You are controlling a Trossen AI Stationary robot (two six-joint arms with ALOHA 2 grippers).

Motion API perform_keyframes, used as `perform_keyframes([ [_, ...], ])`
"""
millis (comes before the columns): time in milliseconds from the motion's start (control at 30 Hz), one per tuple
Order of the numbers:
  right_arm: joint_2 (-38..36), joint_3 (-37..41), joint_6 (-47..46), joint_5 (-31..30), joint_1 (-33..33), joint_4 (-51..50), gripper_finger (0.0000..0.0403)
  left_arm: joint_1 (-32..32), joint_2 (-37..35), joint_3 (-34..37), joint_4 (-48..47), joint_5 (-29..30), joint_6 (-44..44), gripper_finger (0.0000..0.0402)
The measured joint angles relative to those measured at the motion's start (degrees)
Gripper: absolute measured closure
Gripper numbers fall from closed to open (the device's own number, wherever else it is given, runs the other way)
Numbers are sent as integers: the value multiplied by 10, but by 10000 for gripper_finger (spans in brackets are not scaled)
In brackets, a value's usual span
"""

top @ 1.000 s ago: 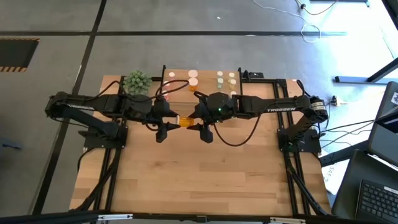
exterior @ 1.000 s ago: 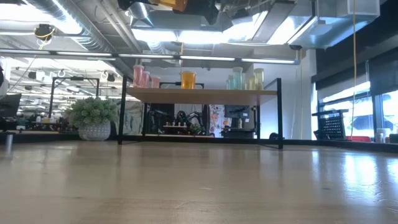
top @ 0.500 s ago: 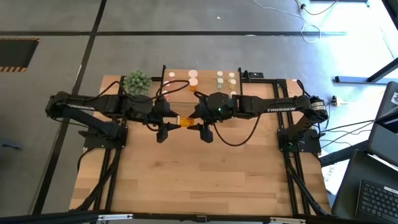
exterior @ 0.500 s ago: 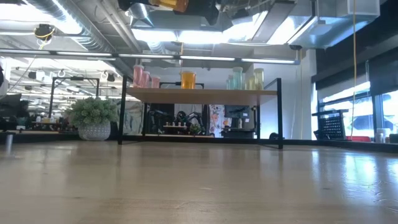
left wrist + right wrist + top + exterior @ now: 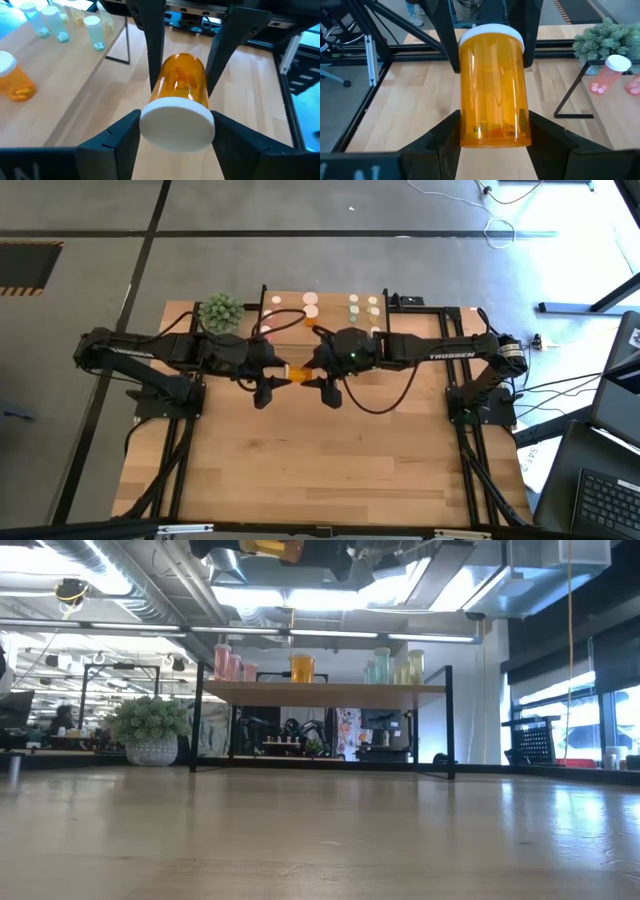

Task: Pick and place medicine bottles onto shelf by color
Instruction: Put the orange medicine bottle on the shelf, aligned with the other orange medicine bottle

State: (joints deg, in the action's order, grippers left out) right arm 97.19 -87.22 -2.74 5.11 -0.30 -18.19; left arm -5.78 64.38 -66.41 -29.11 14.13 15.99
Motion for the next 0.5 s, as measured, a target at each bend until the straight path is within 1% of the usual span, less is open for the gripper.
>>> perform_keyframes([
  [67,0,0,0,-1,0,1,209,0,0,0,1,7,-1,190],
  [500,0,0,1,2,0,1,209,0,0,0,1,12,-1,189],
])
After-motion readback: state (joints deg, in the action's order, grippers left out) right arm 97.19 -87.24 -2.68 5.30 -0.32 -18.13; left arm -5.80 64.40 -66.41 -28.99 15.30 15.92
